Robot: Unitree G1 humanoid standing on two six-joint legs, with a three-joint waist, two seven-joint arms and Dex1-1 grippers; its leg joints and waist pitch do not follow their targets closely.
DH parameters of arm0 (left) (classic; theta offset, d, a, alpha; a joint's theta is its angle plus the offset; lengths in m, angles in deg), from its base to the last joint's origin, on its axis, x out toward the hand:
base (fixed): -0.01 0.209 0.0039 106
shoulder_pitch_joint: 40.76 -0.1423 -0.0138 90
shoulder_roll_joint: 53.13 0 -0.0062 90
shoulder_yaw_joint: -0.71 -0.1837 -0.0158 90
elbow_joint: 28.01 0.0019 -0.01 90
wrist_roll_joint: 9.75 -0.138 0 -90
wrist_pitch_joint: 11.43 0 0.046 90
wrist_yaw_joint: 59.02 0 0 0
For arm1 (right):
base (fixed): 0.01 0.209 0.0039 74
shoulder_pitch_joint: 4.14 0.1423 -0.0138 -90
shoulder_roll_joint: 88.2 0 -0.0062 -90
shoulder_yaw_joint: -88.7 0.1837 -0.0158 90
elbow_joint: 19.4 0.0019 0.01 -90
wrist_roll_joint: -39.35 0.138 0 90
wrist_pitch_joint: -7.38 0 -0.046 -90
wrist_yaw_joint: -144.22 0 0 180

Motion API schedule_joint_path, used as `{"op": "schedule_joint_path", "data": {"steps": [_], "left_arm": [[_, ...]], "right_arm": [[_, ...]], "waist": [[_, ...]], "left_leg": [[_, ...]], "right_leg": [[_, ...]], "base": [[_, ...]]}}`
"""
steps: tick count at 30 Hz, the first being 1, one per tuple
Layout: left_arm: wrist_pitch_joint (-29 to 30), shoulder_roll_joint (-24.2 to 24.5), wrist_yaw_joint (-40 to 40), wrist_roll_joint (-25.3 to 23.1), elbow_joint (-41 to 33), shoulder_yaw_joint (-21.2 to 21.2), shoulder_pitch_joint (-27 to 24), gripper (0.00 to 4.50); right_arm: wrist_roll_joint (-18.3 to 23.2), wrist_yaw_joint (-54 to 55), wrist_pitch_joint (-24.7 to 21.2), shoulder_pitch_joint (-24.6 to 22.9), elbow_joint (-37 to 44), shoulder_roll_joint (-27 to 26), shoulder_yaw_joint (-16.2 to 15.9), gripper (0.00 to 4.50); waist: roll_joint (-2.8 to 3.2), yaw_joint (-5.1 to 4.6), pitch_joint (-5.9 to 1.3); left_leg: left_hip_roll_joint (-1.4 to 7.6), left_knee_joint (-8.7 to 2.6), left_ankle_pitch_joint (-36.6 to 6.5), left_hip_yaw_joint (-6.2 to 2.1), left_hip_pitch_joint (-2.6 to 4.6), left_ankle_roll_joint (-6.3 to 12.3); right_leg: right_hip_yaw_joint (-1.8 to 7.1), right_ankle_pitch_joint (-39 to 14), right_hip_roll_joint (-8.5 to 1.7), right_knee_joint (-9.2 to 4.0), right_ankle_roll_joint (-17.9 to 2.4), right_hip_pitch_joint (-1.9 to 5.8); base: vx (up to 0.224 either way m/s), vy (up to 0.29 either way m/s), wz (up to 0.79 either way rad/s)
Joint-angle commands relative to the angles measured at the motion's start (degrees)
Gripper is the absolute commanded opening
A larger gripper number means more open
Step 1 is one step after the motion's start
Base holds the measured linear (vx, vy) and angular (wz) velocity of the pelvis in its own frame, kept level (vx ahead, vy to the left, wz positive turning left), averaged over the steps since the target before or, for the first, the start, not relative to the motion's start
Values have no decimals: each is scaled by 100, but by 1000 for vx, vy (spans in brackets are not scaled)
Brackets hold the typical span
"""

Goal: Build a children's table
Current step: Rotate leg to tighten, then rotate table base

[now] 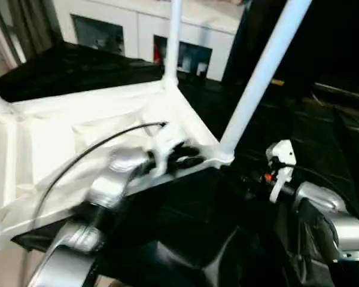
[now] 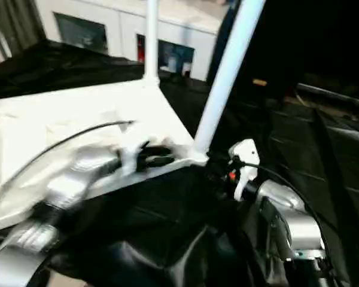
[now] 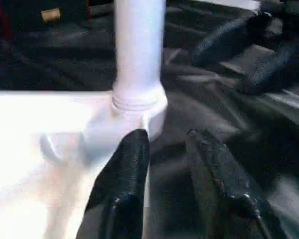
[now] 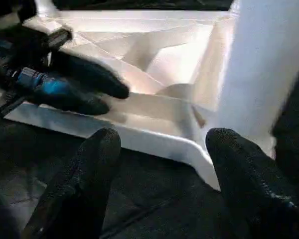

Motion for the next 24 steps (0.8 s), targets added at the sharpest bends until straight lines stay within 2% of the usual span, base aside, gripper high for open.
{"op": "schedule_joint_path", "data": {"steps": [1,2,3,4,5,6,7,8,9,10,11,12,14,17,19,20,22,24], "left_arm": [[615,312,-142,231,-1200,45,-503,183],[768,404,-149,269,-1465,69,-655,187],[904,480,-150,301,-1692,93,-787,195],[1162,728,-210,402,-2195,195,-1161,205],[1203,769,-218,414,-2276,214,-1224,205],[1504,1058,-292,533,-2852,361,-1673,222],[1609,1131,-314,590,-3030,406,-1797,222],[1811,1219,-304,667,-3276,498,-1959,226],[1967,1280,-290,723,-3456,568,-2075,235],[2106,1395,-326,780,-3644,643,-2232,259],[2298,1571,-346,833,-3883,723,-2434,259],[2417,1690,-358,868,-4037,769,-2565,266],[2768,2001,-352,935,-4463,943,-2932,272],[2977,2408,-290,893,-4844,1309,-3422,307],[2961,2560,-349,823,-4889,1399,-3546,315],[3120,2679,-377,915,-4994,1590,-3670,327],[3182,2763,-413,962,-5047,1701,-3763,340],[3259,2950,-455,981,-5102,1809,-3943,351]], "right_arm": [[-47,157,47,191,-113,-236,-116,307],[-63,201,79,229,-166,-298,-141,307],[-75,236,111,257,-210,-346,-165,307],[-139,340,237,392,-449,-555,-241,307],[-147,358,256,417,-494,-593,-252,307],[-240,473,439,626,-869,-871,-345,307],[-249,481,475,679,-963,-938,-372,307],[-257,526,553,777,-1127,-1052,-388,307],[-258,559,607,847,-1243,-1135,-395,307],[-285,660,719,967,-1438,-1257,-377,307],[-297,848,846,1119,-1682,-1415,-296,307],[-304,975,922,1211,-1827,-1512,-237,307],[-223,1371,1099,1516,-2273,-1784,14,307],[-73,2080,1477,2076,-3110,-2144,467,307],[-45,2333,1684,2238,-3381,-2210,607,307],[-94,2843,2016,2491,-3822,-2260,773,307],[-137,3185,2198,2648,-4096,-2263,867,307],[-68,3631,2411,2857,-4465,-2243,1079,307]], "waist": [[19,-19,-320],[25,-63,-298],[35,-38,-303],[19,-31,-299],[32,-45,-299],[5,-65,-298],[28,-86,-280],[36,-74,-275],[46,-59,-284],[42,-63,-271],[61,-67,-288],[56,-85,-284],[74,-95,-277],[63,-134,-277],[84,-150,-272],[82,-150,-278],[96,-165,-286],[93,-152,-283]], "left_leg": [[218,-429,-1406,-95,76,30],[194,-453,-1447,-93,53,-7],[192,-435,-1490,-73,107,-27],[202,-422,-1513,-63,147,-59],[200,-432,-1506,-75,118,-75],[202,-443,-1567,-79,107,-116],[180,-465,-1617,-83,95,-137],[179,-465,-1612,-72,121,-147],[190,-444,-1632,-58,173,-193],[178,-462,-1632,-62,146,-193],[178,-461,-1641,-63,154,-251],[159,-471,-1612,-70,130,-270],[154,-472,-1648,-68,144,-303],[142,-472,-1703,-70,135,-357],[130,-455,-1770,-54,170,-385],[130,-456,-1757,-60,162,-386],[116,-453,-1759,-52,176,-473],[113,-438,-1802,-43,196,-466]], "right_leg": [[177,-1196,-284,-376,-1177,223],[174,-1327,-249,-397,-1113,216],[180,-1366,-236,-421,-1078,182],[195,-1311,-241,-415,-1111,150],[196,-1284,-252,-394,-1137,166],[187,-1393,-251,-382,-1110,155],[188,-1534,-226,-403,-1056,160],[195,-1527,-212,-424,-1014,144],[207,-1381,-209,-393,-1060,103],[205,-1370,-193,-403,-1049,122],[205,-1305,-197,-379,-1021,119],[202,-1291,-180,-365,-980,139],[211,-1294,-178,-365,-966,116],[217,-1383,-169,-365,-868,118],[224,-1411,-145,-374,-797,80],[221,-1384,-148,-368,-786,91],[211,-1340,-130,-347,-774,77],[221,-1300,-125,-346,-740,56]], "base": [[0,0,0],[0,0,0],[0,0,0],[0,0,0],[0,0,0],[0,0,0],[0,0,0],[0,0,0],[0,0,0],[0,0,0],[0,0,0],[0,0,0],[0,0,0],[0,0,0],[0,0,0],[0,0,0],[0,0,0],[0,0,0]]}}
